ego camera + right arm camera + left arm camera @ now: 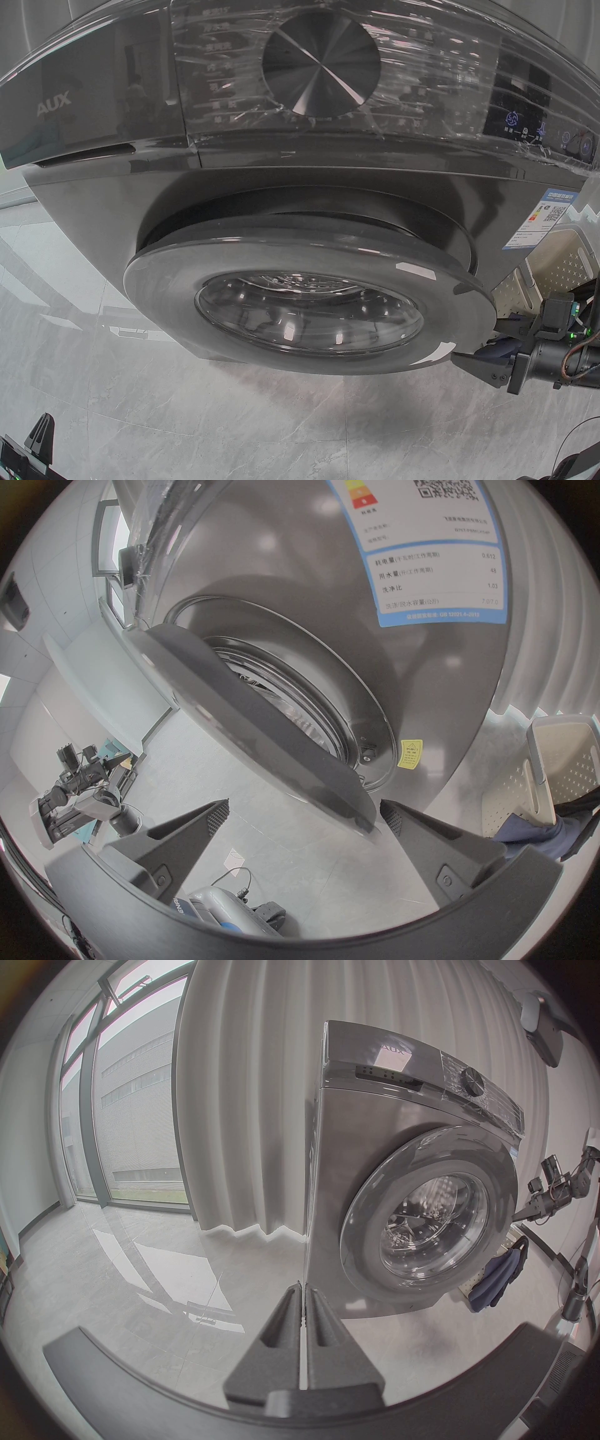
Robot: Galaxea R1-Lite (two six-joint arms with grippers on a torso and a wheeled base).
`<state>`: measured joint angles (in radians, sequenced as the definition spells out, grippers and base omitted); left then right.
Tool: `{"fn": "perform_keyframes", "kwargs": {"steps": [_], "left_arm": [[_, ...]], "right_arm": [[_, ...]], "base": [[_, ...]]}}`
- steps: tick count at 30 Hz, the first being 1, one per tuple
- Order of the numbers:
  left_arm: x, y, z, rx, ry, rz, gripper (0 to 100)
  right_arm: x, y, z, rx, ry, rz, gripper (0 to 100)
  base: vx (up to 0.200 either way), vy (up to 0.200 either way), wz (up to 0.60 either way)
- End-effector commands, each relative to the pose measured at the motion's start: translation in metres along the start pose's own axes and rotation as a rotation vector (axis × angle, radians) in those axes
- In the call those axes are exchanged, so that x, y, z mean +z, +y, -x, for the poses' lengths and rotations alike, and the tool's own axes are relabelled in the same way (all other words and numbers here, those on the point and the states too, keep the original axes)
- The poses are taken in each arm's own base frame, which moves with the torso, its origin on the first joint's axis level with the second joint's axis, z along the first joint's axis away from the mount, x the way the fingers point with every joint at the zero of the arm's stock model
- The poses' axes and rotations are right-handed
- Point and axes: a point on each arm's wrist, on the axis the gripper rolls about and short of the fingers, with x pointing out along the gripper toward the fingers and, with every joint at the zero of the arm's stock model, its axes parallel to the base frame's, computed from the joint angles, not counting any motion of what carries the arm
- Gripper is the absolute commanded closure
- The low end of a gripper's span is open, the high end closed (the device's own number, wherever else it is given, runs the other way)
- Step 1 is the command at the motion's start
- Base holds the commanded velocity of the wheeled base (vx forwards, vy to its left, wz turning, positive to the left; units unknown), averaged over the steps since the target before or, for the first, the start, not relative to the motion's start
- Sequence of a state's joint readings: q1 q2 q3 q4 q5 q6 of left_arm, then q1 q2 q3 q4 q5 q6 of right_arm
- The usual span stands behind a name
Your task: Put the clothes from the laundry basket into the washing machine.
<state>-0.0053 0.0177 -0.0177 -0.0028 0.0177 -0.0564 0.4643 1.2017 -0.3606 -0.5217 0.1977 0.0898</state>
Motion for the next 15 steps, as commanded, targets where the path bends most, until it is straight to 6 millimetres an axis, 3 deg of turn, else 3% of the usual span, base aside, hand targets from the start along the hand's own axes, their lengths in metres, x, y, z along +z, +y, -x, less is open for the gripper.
{"fn": "perform_keyframes", "kwargs": {"steps": [1, 6, 11, 15], "left_arm": [[-0.005, 0.000, 0.000, 0.000, 0.004, 0.000, 100], [-0.005, 0.000, 0.000, 0.002, 0.004, 0.000, 100], [-0.005, 0.000, 0.000, 0.000, 0.004, 0.000, 100], [-0.005, 0.000, 0.000, 0.000, 0.004, 0.000, 100]], "right_arm": [[0.002, -0.003, -0.019, 0.004, 0.046, -0.006, 0], [-0.006, 0.000, -0.015, 0.017, 0.067, -0.005, 0], [-0.020, 0.006, 0.010, 0.039, 0.050, 0.008, 0], [-0.018, 0.003, 0.007, 0.017, 0.045, 0.000, 0]], "base": [[0.000, 0.000, 0.00], [0.000, 0.000, 0.00], [0.000, 0.000, 0.00], [0.000, 0.000, 0.00]]}}
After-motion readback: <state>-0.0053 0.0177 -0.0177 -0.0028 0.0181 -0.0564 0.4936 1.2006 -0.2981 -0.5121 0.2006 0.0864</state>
